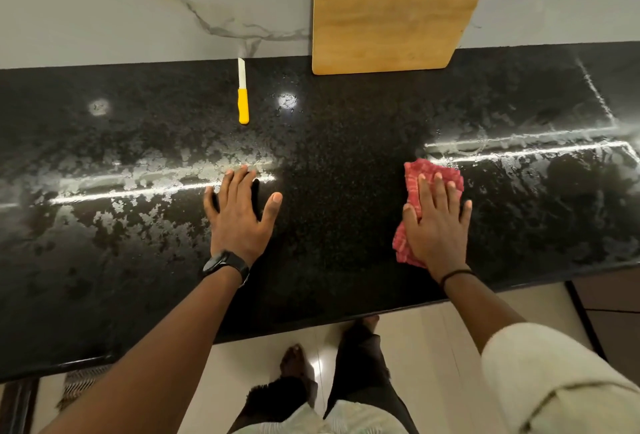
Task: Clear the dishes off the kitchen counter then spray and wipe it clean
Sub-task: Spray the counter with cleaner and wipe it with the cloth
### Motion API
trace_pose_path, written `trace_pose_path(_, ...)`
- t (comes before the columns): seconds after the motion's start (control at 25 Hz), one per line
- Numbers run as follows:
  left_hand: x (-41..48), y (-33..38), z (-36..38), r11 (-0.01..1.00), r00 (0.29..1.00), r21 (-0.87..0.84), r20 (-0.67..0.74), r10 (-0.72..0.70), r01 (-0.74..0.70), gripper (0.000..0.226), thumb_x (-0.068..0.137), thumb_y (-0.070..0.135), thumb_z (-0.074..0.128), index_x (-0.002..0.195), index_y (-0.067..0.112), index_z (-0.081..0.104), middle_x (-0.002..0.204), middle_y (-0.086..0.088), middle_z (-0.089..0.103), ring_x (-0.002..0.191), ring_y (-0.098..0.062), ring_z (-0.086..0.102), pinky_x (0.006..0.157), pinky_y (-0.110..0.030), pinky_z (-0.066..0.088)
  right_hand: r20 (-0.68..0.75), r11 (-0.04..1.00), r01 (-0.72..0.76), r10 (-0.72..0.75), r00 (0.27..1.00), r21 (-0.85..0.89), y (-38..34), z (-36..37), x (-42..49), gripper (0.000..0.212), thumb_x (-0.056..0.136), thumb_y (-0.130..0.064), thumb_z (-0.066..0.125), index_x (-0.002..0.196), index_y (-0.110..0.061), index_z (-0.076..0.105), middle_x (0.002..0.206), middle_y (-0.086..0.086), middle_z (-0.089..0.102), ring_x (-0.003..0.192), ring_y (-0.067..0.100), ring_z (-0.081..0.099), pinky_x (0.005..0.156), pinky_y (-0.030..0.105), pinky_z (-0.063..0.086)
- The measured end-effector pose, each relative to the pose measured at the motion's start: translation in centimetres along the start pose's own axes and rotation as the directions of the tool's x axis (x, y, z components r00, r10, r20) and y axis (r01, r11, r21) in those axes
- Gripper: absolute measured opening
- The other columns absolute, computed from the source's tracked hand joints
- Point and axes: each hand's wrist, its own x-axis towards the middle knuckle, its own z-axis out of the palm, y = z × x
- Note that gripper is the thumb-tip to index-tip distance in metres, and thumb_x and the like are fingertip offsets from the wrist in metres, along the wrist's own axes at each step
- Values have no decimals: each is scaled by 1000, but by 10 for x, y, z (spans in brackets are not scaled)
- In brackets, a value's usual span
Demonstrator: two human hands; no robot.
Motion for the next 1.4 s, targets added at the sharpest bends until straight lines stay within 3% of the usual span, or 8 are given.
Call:
trace_pose_path(0.2, 3, 0, 4, 1000, 1000, -8, -8, -4, 4, 75, 95, 77, 19, 148, 29, 38, 164, 9, 25, 156, -11, 5, 124, -54, -6, 6, 994, 101, -101, 995, 48, -84, -2, 43, 71, 99, -55, 31, 163, -28, 16, 171, 8, 17, 158, 34, 9, 125, 62, 5)
trace_pose_path(0.36, 3, -5, 5, 1000, 999, 27, -28, 15, -14, 78, 95, 77, 18, 149, 25, 40, 164, 6, 28, 155, -14, 10, 125, -54, -1, -16, 946, 320, -319, 947, 53, -136, 20, -29, 70, 98, -53, 34, 163, -30, 20, 171, 6, 17, 158, 30, 9, 124, 63, 9)
trace_pose_path(0.48, -9, 0, 3, 988, 993, 128, -69, 95, -86, 75, 96, 75, 20, 144, 24, 46, 161, 3, 35, 154, -18, 19, 124, -54, 8, -8, 917, 395, -396, 918, 62, -110, 29, -93, 70, 100, -51, 35, 164, -34, 14, 173, 1, 8, 159, 25, 2, 125, 61, 7)
trace_pose_path(0.68, -8, 78, 23, 968, 975, 122, 64, 213, -220, 78, 96, 75, 22, 151, 23, 39, 165, 3, 28, 155, -17, 13, 124, -49, 7, -43, 976, 215, -214, 976, 18, 8, 21, -106, 68, 100, -51, 33, 164, -35, 16, 173, -1, 10, 159, 24, 5, 124, 63, 9)
trace_pose_path(0.8, -4, 105, 45, 977, 973, 85, 142, 181, -194, 86, 93, 80, 19, 156, 22, 30, 168, 4, 16, 156, -16, 4, 125, -49, -1, -34, 999, 17, -16, 999, 30, 65, 4, -68, 69, 97, -53, 28, 163, -33, 21, 172, 2, 16, 158, 27, 11, 124, 64, 11)
trace_pose_path(0.96, 3, 104, 58, 983, 978, 88, 152, 146, -161, 87, 93, 81, 22, 158, 23, 24, 169, 6, 9, 156, -12, -3, 125, -52, -4, -33, 998, -60, 61, 998, 34, 83, -5, -4, 71, 96, -54, 23, 164, -33, 15, 173, 3, 10, 159, 28, 3, 126, 60, 3)
trace_pose_path(1.2, 16, 107, 64, 967, 967, 141, 173, 189, -214, 85, 95, 79, 21, 159, 23, 24, 169, 8, 8, 156, -9, -9, 124, -52, -11, 5, 997, 65, -65, 998, 39, 28, -16, 88, 71, 98, -53, 29, 164, -30, 16, 172, 7, 13, 158, 33, 6, 125, 62, 4)
trace_pose_path(1.4, 60, 118, 73, 960, 971, 191, 161, 175, -204, 91, 93, 82, 16, 159, 20, 26, 169, 6, 13, 156, -11, -5, 124, -53, -10, 12, 950, 304, -305, 952, 77, -30, -6, 54, 72, 96, -51, 35, 163, -30, 18, 172, 5, 12, 159, 29, 5, 125, 62, 6)
